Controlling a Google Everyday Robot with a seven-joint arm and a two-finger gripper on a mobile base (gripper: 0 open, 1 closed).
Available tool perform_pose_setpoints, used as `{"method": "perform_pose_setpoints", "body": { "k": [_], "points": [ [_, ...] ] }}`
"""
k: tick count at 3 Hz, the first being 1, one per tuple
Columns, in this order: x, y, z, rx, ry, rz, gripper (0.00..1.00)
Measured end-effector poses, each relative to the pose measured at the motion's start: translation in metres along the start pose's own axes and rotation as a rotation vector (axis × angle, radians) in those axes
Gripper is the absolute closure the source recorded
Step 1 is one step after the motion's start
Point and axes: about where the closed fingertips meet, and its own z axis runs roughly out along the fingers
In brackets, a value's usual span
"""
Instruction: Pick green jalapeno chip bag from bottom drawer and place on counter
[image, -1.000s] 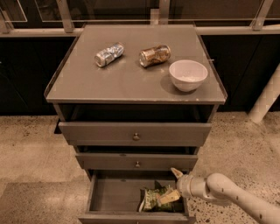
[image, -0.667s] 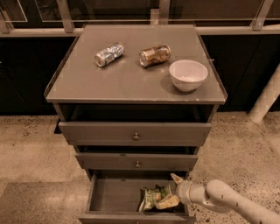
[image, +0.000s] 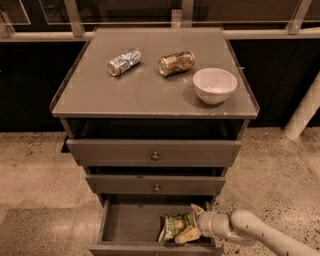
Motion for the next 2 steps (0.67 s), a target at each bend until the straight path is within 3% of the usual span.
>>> {"method": "perform_pose_setpoints", "body": {
  "k": [1,2],
  "points": [
    [0.0043,-0.0401,0.0451,0.001,0.039,-0.048,0.0],
    [0.0026,-0.0421,0.0464,0.002,0.038,-0.051,0.0]
  ]
}}
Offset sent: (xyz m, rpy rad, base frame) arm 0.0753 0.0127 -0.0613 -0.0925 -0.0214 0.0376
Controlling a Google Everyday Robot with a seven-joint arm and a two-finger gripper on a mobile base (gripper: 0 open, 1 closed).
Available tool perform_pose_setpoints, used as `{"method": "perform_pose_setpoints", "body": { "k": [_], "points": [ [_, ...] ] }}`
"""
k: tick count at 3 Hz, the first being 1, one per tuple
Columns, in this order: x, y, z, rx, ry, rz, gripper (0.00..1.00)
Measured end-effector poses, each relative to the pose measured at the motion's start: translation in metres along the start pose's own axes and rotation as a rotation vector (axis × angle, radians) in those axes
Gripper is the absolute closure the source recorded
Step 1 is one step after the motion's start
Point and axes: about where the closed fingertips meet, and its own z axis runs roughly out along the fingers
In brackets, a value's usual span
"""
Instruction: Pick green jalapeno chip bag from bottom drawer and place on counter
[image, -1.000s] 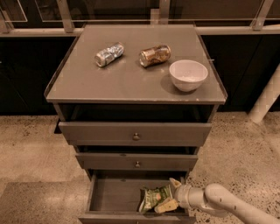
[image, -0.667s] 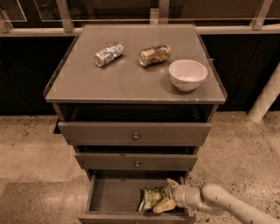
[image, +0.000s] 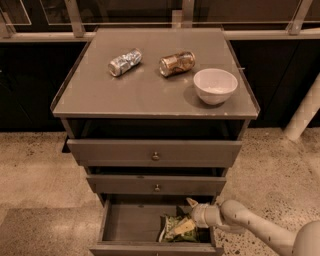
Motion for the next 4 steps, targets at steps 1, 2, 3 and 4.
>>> {"method": "perform_pose_setpoints", "body": {
  "k": [1,2,3,4],
  "points": [
    [-0.004,0.003,-0.002,0.004,-0.003,-0.025,0.0],
    [0.013,0.003,0.012,-0.016,0.01,0.001,0.0],
    [0.032,-0.001,0.027,-0.02,0.022,0.034,0.0],
    [0.047,-0.004,0.04,-0.009,0.031,0.056,0.0]
  ]
}}
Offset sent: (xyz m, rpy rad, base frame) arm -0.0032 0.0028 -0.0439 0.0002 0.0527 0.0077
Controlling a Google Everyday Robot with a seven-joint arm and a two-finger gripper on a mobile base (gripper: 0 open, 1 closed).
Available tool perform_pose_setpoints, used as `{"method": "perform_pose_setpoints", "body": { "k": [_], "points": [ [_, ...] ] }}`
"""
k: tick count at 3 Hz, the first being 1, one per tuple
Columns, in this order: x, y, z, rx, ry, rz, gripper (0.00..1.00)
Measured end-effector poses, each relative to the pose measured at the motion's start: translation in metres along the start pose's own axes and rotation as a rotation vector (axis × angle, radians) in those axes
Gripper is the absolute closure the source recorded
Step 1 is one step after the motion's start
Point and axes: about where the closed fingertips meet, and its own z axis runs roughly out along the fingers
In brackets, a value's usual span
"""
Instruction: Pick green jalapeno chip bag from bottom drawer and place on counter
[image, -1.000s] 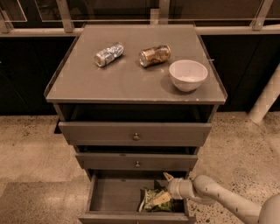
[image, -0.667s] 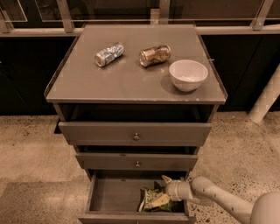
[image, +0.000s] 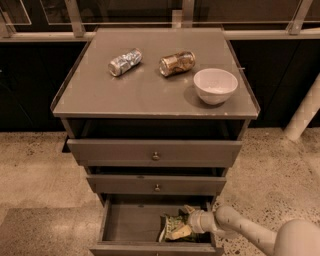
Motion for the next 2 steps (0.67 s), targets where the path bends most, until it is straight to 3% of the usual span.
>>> {"method": "perform_pose_setpoints", "body": {
  "k": [2],
  "points": [
    [0.021,-0.012,0.028,0.013,0.031,0.02,0.0]
  ]
}}
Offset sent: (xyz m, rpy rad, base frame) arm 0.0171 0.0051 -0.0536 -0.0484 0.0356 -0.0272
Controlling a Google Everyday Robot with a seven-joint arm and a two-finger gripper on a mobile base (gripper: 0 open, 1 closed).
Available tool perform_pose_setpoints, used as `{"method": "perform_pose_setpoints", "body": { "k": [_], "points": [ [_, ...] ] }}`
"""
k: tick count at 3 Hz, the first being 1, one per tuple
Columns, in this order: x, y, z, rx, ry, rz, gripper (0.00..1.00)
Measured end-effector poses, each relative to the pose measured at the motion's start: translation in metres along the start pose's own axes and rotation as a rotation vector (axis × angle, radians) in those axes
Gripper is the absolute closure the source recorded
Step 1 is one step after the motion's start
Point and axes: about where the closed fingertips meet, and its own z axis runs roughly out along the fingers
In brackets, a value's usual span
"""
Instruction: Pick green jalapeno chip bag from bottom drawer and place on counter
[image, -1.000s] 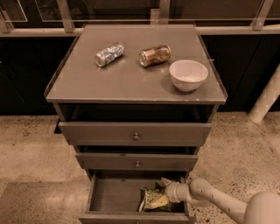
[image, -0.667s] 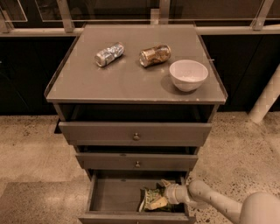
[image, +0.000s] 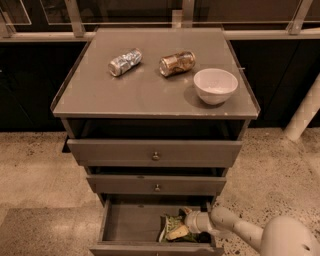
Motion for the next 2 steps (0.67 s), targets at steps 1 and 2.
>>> {"method": "perform_pose_setpoints", "body": {
  "k": [1,2],
  "points": [
    [0.006,-0.007,0.013,0.015,0.02,0.006,0.0],
    [0.018,-0.012,0.023,0.054,0.057,0.025,0.19]
  ]
}}
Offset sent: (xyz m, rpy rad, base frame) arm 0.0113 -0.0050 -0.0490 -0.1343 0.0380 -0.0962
